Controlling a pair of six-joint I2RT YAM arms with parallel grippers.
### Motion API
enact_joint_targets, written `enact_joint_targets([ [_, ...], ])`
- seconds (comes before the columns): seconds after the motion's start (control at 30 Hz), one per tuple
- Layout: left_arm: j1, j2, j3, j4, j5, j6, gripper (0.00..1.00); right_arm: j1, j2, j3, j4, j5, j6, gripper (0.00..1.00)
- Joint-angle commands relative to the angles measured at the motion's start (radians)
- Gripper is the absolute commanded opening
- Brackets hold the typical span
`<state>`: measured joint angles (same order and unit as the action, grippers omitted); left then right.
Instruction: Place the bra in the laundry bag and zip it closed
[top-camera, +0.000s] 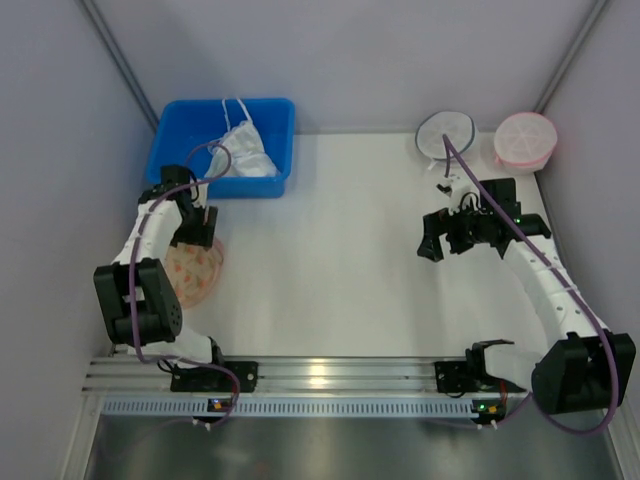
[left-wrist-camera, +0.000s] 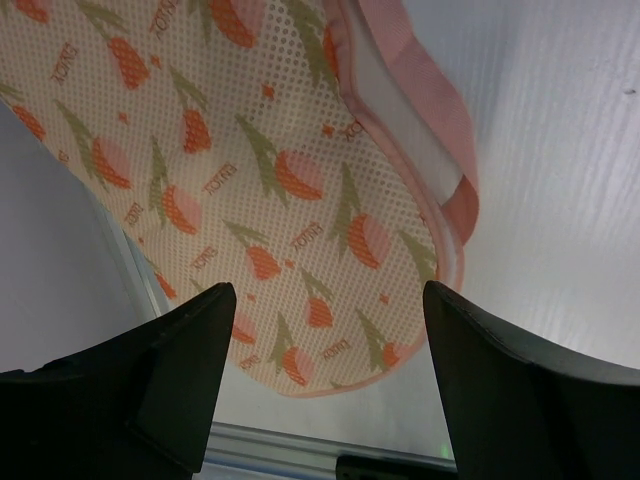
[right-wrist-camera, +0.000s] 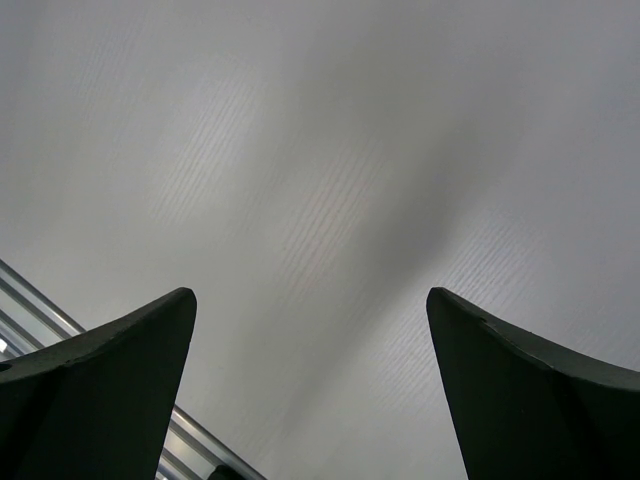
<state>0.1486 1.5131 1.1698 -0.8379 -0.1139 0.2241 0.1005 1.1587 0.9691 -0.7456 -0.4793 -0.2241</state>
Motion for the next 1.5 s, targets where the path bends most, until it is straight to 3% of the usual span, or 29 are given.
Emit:
enact_joint_targets([
  [0.0,0.014,0.067,-0.004,0.088,-0.050,0.023,0.81,-0.010,-0.019,0.019,0.035,0.004,0.003,0.99],
  [0.23,0.023,0.212,-0.059,0.161,0.008,0.082,0.75,-0.008,-0.030,0.025,0.011,0.021,-0.006,0.99],
  [0.5,0.013,0.194,-0.117,0.034,0.393,0.198,0.45,-0.012,-0.033,0.013,0.008,0.028,-0.008,0.99],
  [0.57,-0.042,0.154,-0.148,0.022,0.419,0.204,0.40,-0.010,-0.031,0.008,0.014,0.028,-0.006,1.00],
  [0.73,-0.305,0.075,-0.180,0.023,0.460,0.121,0.40,-0.010,-0.022,0.006,0.017,0.025,-0.001,1.00],
  [0.9,-0.507,0.139,-0.067,0.028,0.533,-0.015,0.40,-0.012,-0.014,-0.003,0.014,0.013,-0.001,0.99],
  [1.27,-0.745,0.492,0.327,0.115,0.548,-0.241,0.36,-0.057,0.015,-0.021,0.035,-0.036,0.054,0.99],
  [1.37,-0.768,0.507,0.357,0.117,0.444,-0.298,0.42,-0.068,0.018,-0.013,0.020,-0.047,0.055,0.99],
  [1.47,-0.774,0.420,0.311,0.115,0.364,-0.299,0.48,-0.074,0.012,-0.024,0.025,-0.054,0.057,0.99],
])
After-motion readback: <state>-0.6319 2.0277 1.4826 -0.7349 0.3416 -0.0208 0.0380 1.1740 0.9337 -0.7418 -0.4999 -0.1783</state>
